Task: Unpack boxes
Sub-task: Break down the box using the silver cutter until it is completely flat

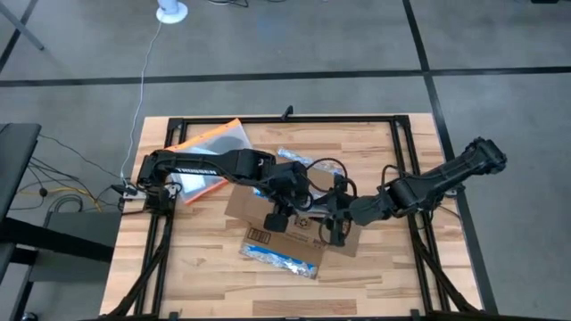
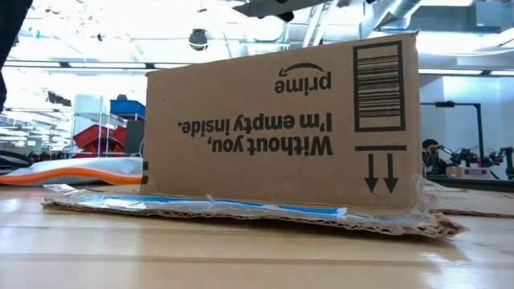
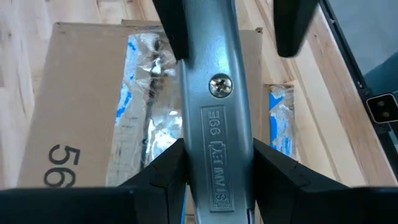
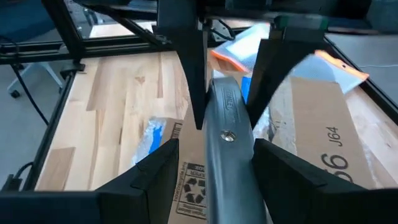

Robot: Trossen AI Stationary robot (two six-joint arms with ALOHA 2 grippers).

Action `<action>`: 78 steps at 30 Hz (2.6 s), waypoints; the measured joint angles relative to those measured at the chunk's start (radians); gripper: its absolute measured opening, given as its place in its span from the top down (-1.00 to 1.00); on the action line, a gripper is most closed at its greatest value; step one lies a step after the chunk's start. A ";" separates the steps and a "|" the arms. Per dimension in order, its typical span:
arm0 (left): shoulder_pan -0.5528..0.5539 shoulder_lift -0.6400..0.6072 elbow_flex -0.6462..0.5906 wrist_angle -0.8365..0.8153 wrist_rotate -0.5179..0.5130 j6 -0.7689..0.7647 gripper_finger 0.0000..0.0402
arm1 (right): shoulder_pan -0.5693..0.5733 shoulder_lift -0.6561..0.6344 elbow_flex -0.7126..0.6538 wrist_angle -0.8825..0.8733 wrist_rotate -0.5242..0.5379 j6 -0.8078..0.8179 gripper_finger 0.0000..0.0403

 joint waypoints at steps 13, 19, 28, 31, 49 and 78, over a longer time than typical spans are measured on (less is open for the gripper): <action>0.004 -0.025 0.003 -0.021 0.006 0.010 0.38 | 0.058 -0.085 -0.001 -0.131 0.000 0.107 0.06; 0.008 -0.044 0.002 0.033 0.009 0.005 0.38 | 0.053 -0.068 -0.001 -0.055 0.050 0.069 0.06; 0.001 -0.046 0.002 0.095 0.008 -0.010 0.38 | 0.012 -0.035 -0.002 0.097 0.060 -0.032 0.06; 0.002 -0.050 0.002 0.097 0.007 -0.010 0.38 | 0.013 -0.034 -0.002 0.098 0.056 -0.031 0.06; 0.001 -0.051 0.000 0.110 0.007 -0.003 0.38 | -0.013 -0.012 0.000 0.103 0.045 -0.035 0.43; -0.024 -0.051 0.002 -0.002 -0.070 -0.142 -0.22 | 0.510 -0.228 -0.213 -0.761 0.436 0.976 0.43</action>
